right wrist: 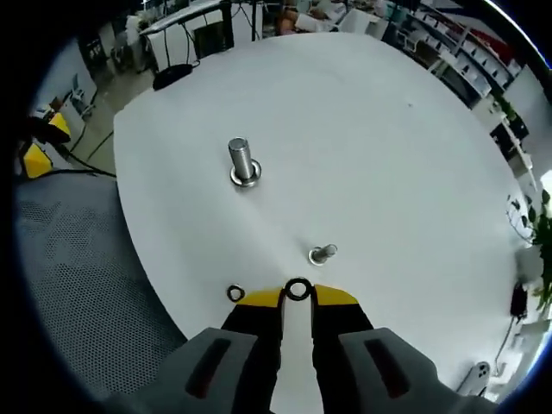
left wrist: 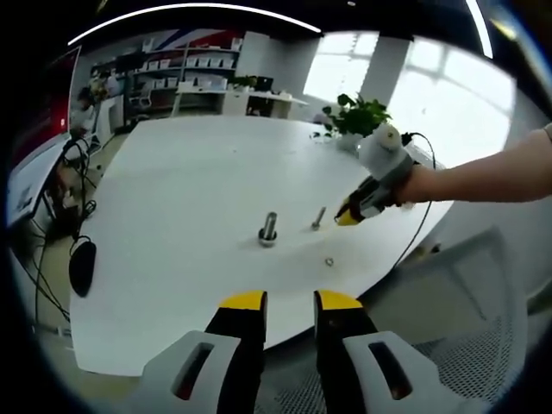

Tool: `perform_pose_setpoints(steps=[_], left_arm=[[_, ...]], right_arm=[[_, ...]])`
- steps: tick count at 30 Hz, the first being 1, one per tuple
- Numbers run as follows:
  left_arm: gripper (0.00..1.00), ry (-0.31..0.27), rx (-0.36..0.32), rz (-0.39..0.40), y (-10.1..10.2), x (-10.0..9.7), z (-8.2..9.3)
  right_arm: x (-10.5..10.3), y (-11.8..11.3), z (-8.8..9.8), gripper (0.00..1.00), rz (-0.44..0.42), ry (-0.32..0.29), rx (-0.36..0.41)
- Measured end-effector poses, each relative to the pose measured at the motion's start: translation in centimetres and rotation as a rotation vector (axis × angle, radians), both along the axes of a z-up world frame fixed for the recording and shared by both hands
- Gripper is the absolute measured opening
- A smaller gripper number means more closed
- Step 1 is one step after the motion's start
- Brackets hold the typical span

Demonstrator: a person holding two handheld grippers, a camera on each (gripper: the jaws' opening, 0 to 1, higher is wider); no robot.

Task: Place the washer onto the threaded stud by aligning its center hole with the stud, sliding it down to the base, and recovering from edge contact or off-axis alignment until the washer reaches the visible bottom stop.

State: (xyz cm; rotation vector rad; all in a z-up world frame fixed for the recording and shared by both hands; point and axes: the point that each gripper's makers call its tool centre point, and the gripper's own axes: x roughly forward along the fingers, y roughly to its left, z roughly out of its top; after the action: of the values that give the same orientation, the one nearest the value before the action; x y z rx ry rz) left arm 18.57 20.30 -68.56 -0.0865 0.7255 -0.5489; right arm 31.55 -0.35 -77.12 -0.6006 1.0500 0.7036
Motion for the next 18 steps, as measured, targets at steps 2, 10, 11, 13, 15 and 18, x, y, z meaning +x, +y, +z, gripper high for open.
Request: perform_pose_setpoints(steps=[2, 10, 11, 13, 15, 18], left_arm=[[0.19, -0.001, -0.002, 0.001, 0.0, 0.0, 0.0], [0.19, 0.005, 0.003, -0.001, 0.1, 0.0, -0.1], [0.20, 0.006, 0.004, 0.004, 0.1, 0.0, -0.1], [0.20, 0.007, 0.007, 0.009, 0.2, 0.0, -0.2], [0.20, 0.006, 0.009, 0.013, 0.3, 0.0, -0.2], [0.20, 0.003, 0.010, 0.015, 0.3, 0.1, -0.1]], right_arm=[[0.3, -0.1, 0.3, 0.13, -0.010, -0.009, 0.010], [1.7, -0.4, 0.7, 0.13, -0.025, -0.033, 0.027], [1.8, -0.5, 0.4, 0.13, -0.017, -0.034, 0.016], [1.9, -0.5, 0.2, 0.13, -0.005, -0.034, 0.007], [2.0, -0.3, 0.0, 0.13, 0.009, -0.035, 0.005], [2.4, 0.1, -0.1, 0.13, 0.025, -0.038, 0.011]])
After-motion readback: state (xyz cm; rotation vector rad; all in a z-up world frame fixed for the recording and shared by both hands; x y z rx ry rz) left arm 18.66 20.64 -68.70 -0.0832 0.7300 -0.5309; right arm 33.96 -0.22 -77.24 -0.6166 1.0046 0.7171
